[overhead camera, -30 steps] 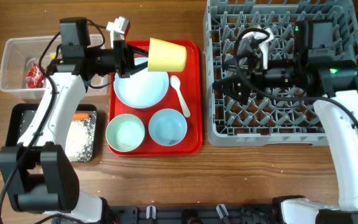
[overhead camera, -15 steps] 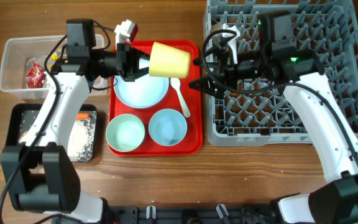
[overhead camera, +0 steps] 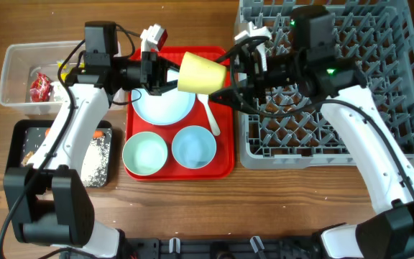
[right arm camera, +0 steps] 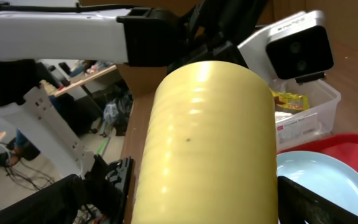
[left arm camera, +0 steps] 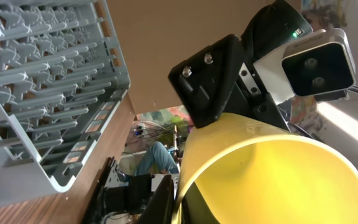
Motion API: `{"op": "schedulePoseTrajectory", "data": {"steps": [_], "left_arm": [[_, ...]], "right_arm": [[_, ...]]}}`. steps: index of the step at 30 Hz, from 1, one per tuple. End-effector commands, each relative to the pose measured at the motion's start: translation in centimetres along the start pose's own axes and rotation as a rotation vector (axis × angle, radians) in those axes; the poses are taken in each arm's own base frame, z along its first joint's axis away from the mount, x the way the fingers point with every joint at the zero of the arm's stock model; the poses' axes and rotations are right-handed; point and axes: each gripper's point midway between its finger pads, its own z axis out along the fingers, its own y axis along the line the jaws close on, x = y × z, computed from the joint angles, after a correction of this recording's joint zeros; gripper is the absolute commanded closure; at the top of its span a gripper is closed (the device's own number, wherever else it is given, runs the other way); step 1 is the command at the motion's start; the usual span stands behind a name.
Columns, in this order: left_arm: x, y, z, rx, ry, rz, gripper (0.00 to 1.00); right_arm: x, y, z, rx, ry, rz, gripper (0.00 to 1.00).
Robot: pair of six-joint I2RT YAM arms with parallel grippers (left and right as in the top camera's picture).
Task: Sort waste into correct bins and load items into the dishwasher rack
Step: 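Bring the right gripper to the cup held by the left gripper, then grasp the yellow cup with the right gripper, then open the left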
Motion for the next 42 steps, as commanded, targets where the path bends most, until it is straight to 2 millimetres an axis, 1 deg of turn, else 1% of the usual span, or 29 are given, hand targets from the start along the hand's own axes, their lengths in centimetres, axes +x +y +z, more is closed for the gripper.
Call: {"op": "schedulePoseTrajectory", "data": {"steps": [1, 4, 6, 10, 15, 18, 25, 30, 32, 34, 38, 42], "left_arm": [[-0.1, -1.2, 0.1, 0.014, 0.010, 0.083, 0.96], [-0.3, -1.3, 0.0, 0.013, 0.009, 0.107, 0.96], [-0.8, -1.0, -0.6, -0.008, -0.020, 0.111, 0.96], [-1.6, -0.6, -2.1, -0.031, -0.067, 0.111, 0.96], [-2.6, 0.2, -3.5, -0.080, -0.127, 0.108, 0.96], [-2.7, 0.2, -3.5, -0.081, -0.128, 0.109, 0.96], [-3.0, -0.3, -3.5, -0.071, -0.127, 0.121, 0.96], [-3.0, -0.3, -3.5, -0.071, -0.127, 0.121, 0.96], [-3.0, -0.3, -3.5, -0.072, -0.128, 0.121, 0.96], [-3.1, -0.3, -3.8, -0.073, -0.134, 0.120, 0.96], [-3.2, -0.3, -4.0, -0.075, -0.139, 0.119, 0.96], [-3.2, -0.3, -4.0, -0.075, -0.140, 0.119, 0.96]], "right_arm": [[-0.5, -1.0, 0.8, 0.063, 0.009, 0.035, 0.00], [-1.7, -1.6, 0.8, 0.090, -0.022, 0.051, 0.01], [-2.5, -3.1, 0.6, 0.173, -0.050, 0.107, 0.01], [-3.1, -3.0, 0.7, 0.172, -0.069, 0.117, 0.02], [-2.6, -3.0, 1.0, 0.166, -0.061, 0.139, 0.01], [-2.2, -3.4, 1.3, 0.164, -0.056, 0.168, 0.00], [-0.8, -4.6, 2.6, 0.150, -0.031, 0.204, 0.00], [0.0, -5.6, 3.0, 0.149, -0.019, 0.226, 0.00], [0.0, -5.4, 3.0, 0.137, -0.019, 0.224, 0.00], [-0.4, -4.9, 3.1, 0.105, -0.029, 0.203, 0.01], [-1.5, -3.3, 3.2, 0.008, -0.055, 0.138, 0.14], [-1.6, -3.0, 3.1, -0.010, -0.056, 0.134, 0.14]]}}
